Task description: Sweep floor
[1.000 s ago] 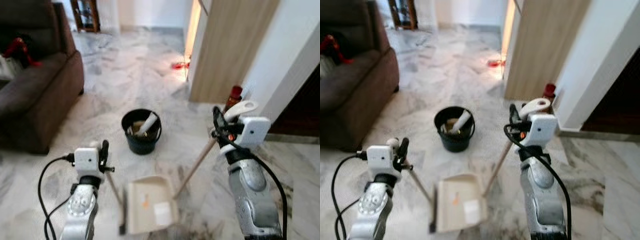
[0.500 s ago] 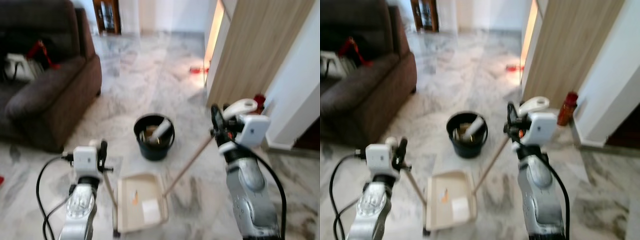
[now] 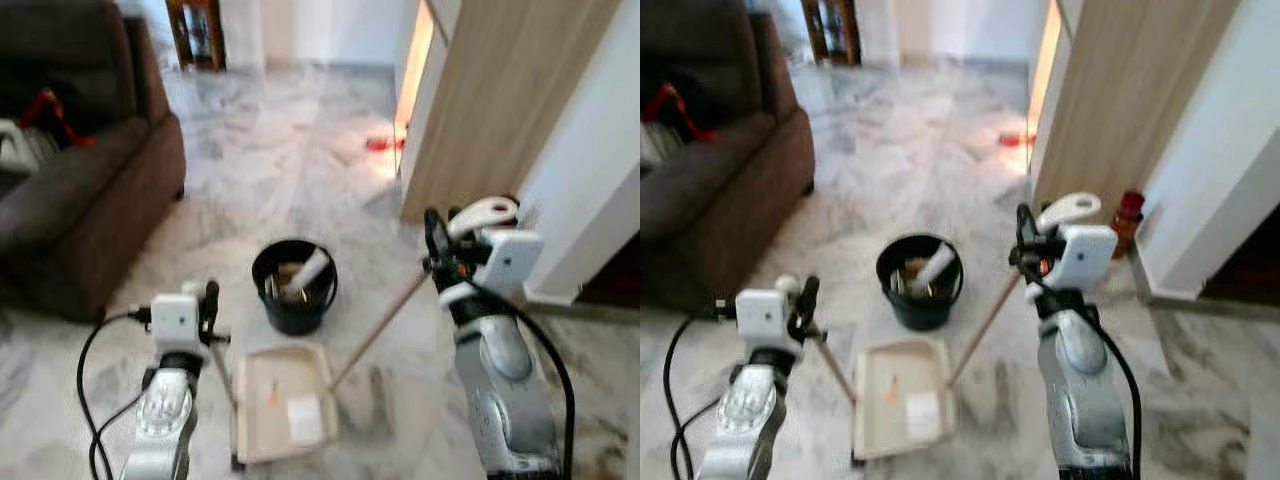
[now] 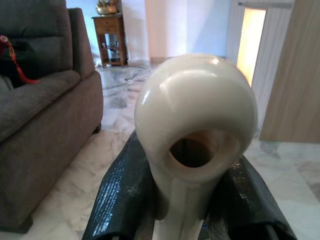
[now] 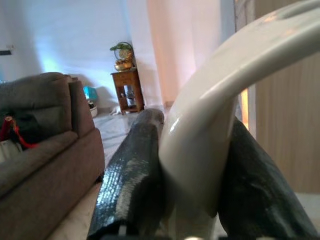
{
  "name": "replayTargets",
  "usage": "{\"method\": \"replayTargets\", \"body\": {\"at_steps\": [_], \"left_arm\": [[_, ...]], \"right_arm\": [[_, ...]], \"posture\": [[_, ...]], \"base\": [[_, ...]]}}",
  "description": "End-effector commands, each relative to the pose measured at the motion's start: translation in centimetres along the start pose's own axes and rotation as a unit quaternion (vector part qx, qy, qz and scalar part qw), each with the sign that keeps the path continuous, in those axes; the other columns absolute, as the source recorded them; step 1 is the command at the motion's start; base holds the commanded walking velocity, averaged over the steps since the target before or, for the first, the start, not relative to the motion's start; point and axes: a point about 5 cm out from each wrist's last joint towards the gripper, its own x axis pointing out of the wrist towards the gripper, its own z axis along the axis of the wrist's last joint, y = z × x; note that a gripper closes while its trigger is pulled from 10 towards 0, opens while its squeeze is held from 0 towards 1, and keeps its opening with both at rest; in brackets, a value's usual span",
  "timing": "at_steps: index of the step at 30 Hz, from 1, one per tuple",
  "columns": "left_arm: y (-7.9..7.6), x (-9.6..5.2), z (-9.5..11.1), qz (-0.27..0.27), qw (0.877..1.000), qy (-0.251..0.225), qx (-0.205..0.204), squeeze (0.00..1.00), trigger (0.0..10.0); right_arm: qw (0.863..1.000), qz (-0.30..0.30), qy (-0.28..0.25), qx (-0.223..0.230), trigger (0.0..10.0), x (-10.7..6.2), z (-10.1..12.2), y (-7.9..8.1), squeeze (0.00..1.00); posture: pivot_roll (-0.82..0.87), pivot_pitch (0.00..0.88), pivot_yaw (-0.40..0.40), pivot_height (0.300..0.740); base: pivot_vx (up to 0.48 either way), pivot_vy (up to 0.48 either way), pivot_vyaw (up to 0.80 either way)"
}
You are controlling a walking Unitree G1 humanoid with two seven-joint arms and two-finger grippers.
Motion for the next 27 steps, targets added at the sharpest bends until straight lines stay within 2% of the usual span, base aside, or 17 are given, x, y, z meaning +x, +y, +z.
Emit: {"method": "replayTargets", "body": {"at_steps": [1,27], "left_arm": [[-0.58,0.36,0.86,-0.007,1.000,-0.024,-0.007,0.00,10.0],[-0.30,0.59,0.97,-0.003,1.000,-0.024,-0.005,0.00,10.0]], "right_arm": [[1.000,-0.004,-0.027,-0.004,10.0,0.11,1.24,-0.29,0.00],[1.000,0.001,-0.028,-0.001,10.0,0.23,1.24,-0.03,0.00]], "posture": [[0.01,0.000,-0.004,0.740],[0.02,0.000,-0.002,0.740]], "base": [[0.304,0.000,0.00],[0.305,0.000,0.00]]}}
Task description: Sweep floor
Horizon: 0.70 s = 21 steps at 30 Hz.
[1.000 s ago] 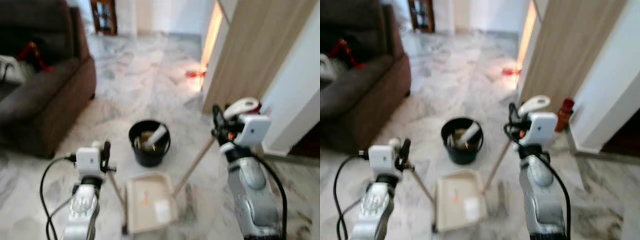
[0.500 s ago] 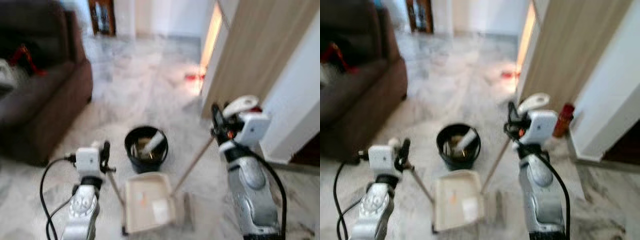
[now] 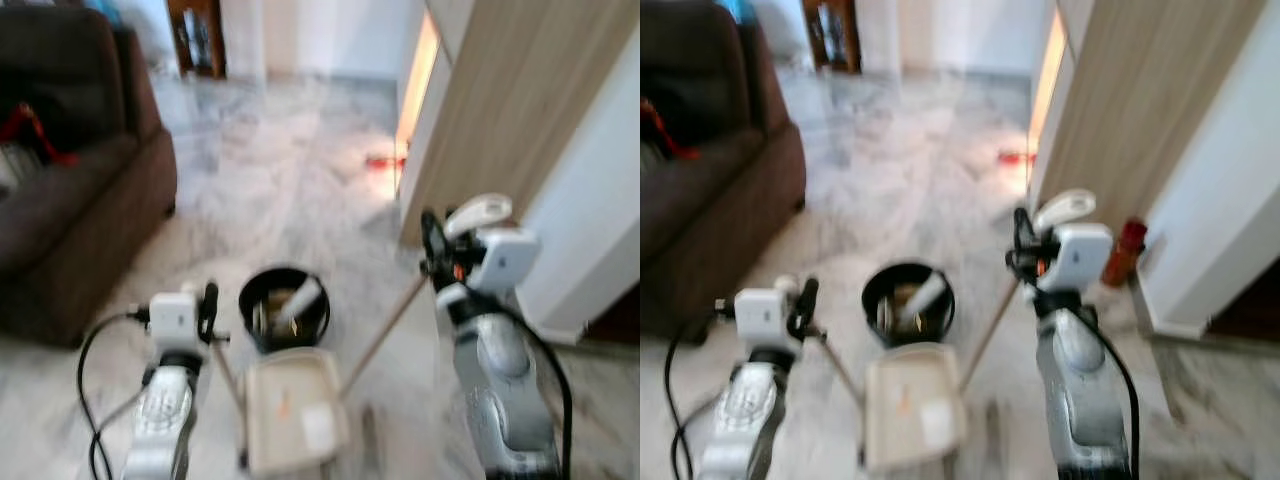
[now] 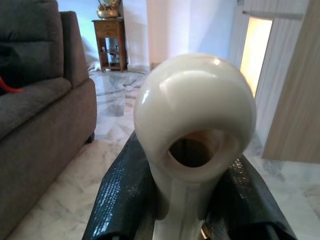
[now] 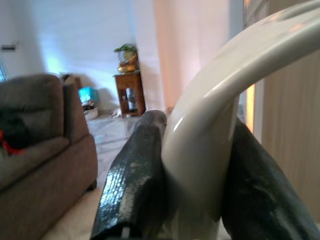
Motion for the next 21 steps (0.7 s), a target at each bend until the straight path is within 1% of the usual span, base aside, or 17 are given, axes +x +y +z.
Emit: {"method": "replayTargets", "body": {"at_steps": [1,5,20,21], "left_arm": [[-0.69,0.40,0.86,-0.008,1.000,-0.022,-0.007,0.00,10.0],[-0.71,0.32,0.83,-0.010,1.000,-0.024,-0.009,0.00,10.0],[-0.84,0.09,0.76,-0.008,1.000,-0.024,-0.016,0.00,10.0],[-0.84,0.09,0.78,-0.008,1.000,-0.024,-0.017,0.00,10.0]], "right_arm": [[1.000,-0.005,-0.029,-0.002,10.0,0.10,1.24,-0.35,0.00],[1.000,-0.004,-0.029,-0.002,10.0,0.12,1.19,-0.34,0.00],[0.999,-0.003,-0.034,0.006,10.0,0.20,1.34,-0.32,0.00],[0.999,-0.003,-0.035,0.006,10.0,0.23,1.42,-0.33,0.00]], "posture": [[0.02,0.000,-0.002,0.740],[0.02,0.000,-0.001,0.740],[0.02,0.000,-0.004,0.740],[0.02,0.000,-0.004,0.740]], "base": [[0.304,0.000,0.00],[0.278,0.000,0.00],[0.000,0.000,0.00],[0.000,0.337,0.00]]}}
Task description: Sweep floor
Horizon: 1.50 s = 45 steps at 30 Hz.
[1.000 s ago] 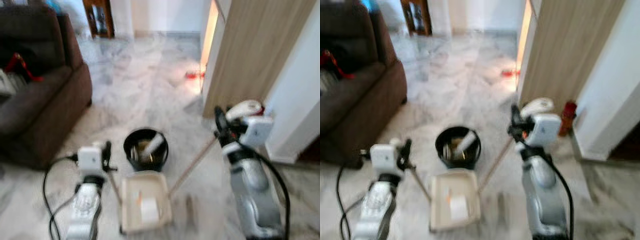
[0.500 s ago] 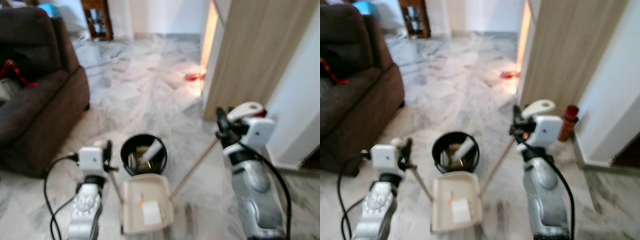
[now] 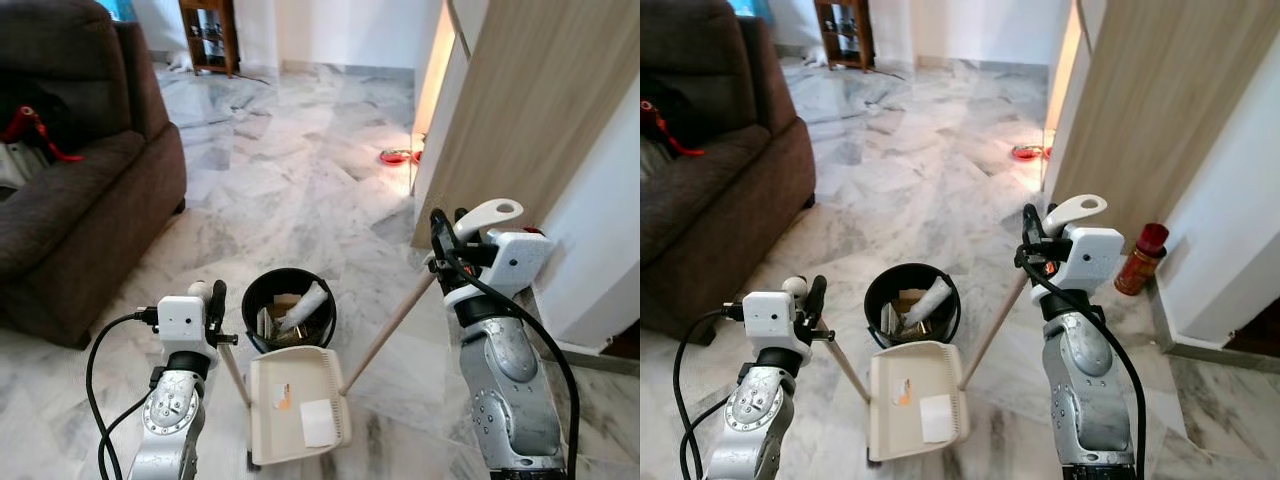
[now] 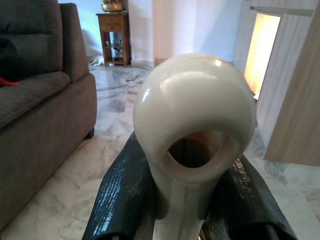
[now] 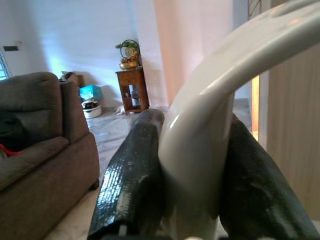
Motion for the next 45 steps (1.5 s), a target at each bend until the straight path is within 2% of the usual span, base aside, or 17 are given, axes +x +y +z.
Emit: {"method": "replayTargets", "body": {"at_steps": [1,26,32,36,39,42,43,45], "left_arm": [[0.0,0.3,1.0,0.001,1.000,-0.026,-0.003,0.00,10.0],[0.2,0.4,1.0,0.007,1.000,-0.026,-0.001,0.00,10.0],[0.3,0.4,1.1,0.007,1.000,-0.027,0.001,0.00,10.0],[0.6,-0.1,1.0,0.003,1.000,-0.024,0.012,0.00,10.0],[1.8,-1.4,1.1,0.017,0.999,-0.021,0.028,0.00,10.0],[2.1,-1.8,1.1,0.021,0.999,-0.020,0.033,0.00,10.0],[2.7,-2.7,1.0,0.028,0.999,-0.014,0.043,0.00,10.0],[3.1,-3.5,0.9,0.033,0.998,-0.007,0.050,0.00,10.0]], "right_arm": [[0.999,0.006,-0.034,0.009,10.0,0.4,1.4,0.3,0.00],[0.999,0.002,-0.034,0.015,10.0,0.5,1.4,0.4,0.00],[0.998,-0.012,-0.063,0.021,10.0,0.7,2.5,0.4,0.00],[0.996,-0.020,-0.087,0.018,10.0,1.0,3.5,0.5,0.00],[0.995,-0.024,-0.096,0.019,10.0,1.1,3.9,0.3,0.00],[0.995,-0.025,-0.096,0.019,10.0,1.1,3.9,0.3,0.00],[0.995,-0.023,-0.097,0.020,10.0,1.2,3.9,0.4,0.00],[0.995,-0.020,-0.097,0.022,10.0,1.3,3.9,0.6,0.00]], "posture": [[0.02,0.000,-0.004,0.740],[0.03,0.000,-0.006,0.740],[0.03,0.000,-0.004,0.740],[0.02,0.000,-0.002,0.740],[0.03,0.000,-0.002,0.740],[0.03,0.000,-0.002,0.740],[0.03,0.000,-0.002,0.740],[0.04,0.000,-0.003,0.740]], "base": [[0.000,0.337,0.00],[0.000,0.328,0.00],[0.000,0.000,0.00],[0.000,0.000,0.00],[0.000,0.000,0.00],[0.000,0.000,0.00],[0.000,0.000,0.00],[0.000,0.000,0.00]]}}
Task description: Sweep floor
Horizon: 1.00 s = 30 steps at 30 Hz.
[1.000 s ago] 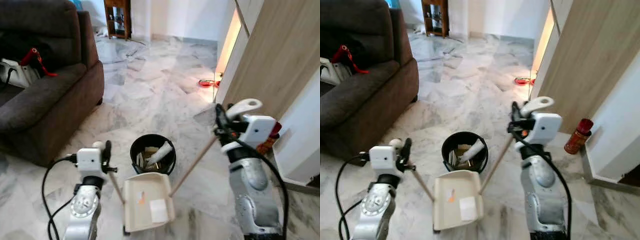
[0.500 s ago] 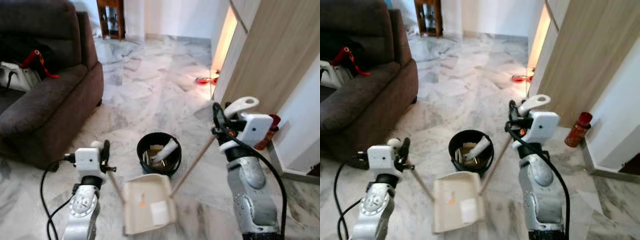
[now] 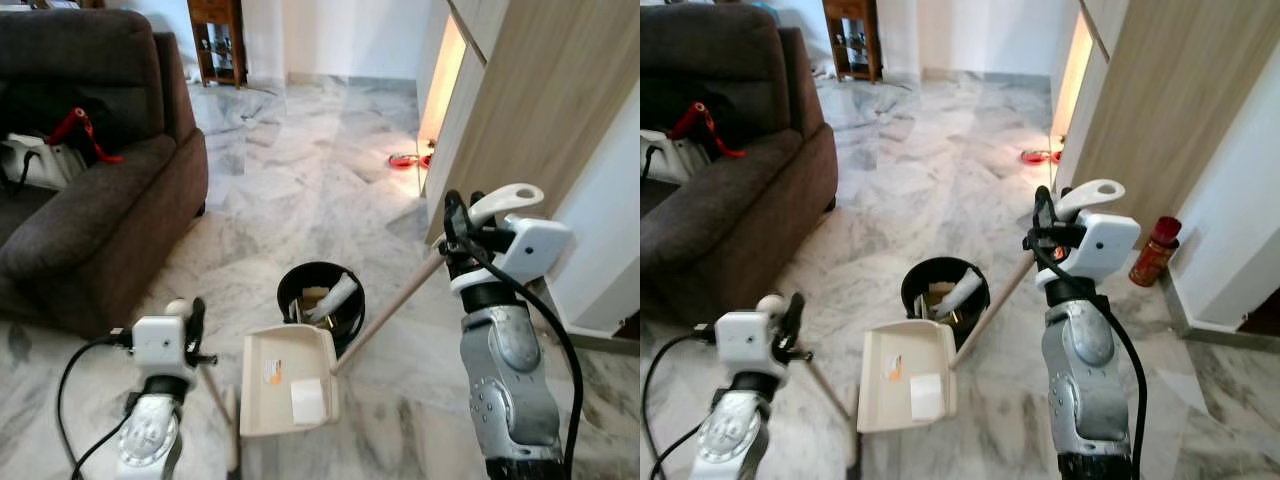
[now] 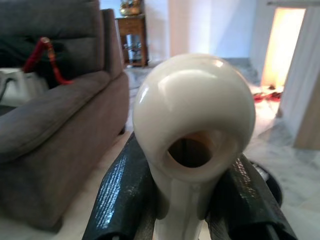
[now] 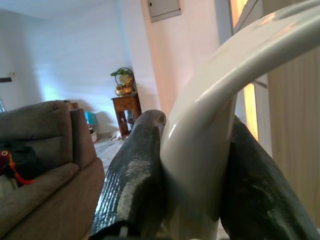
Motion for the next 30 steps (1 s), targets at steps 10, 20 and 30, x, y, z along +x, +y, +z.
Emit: {"method": "replayTargets", "body": {"at_steps": [10,20,30], "left_arm": [[0.4,-1.2,1.3,0.010,1.000,-0.014,0.017,0.00,10.0],[-0.1,-0.7,1.5,0.006,1.000,-0.017,0.011,0.00,10.0],[-0.3,-0.6,1.5,0.003,1.000,-0.014,0.010,0.00,10.0]], "right_arm": [[0.998,0.003,-0.066,0.000,10.0,1.0,2.6,0.3,0.00],[0.997,0.008,-0.072,0.002,10.0,1.1,2.9,0.4,0.00],[0.997,0.015,-0.076,0.004,10.0,1.2,3.1,0.7,0.00]], "posture": [[0.03,0.000,-0.008,0.740],[0.04,0.000,-0.010,0.740],[0.04,0.000,-0.011,0.740]], "base": [[0.000,0.000,0.00],[0.000,0.000,0.00],[0.210,0.000,0.00]]}}
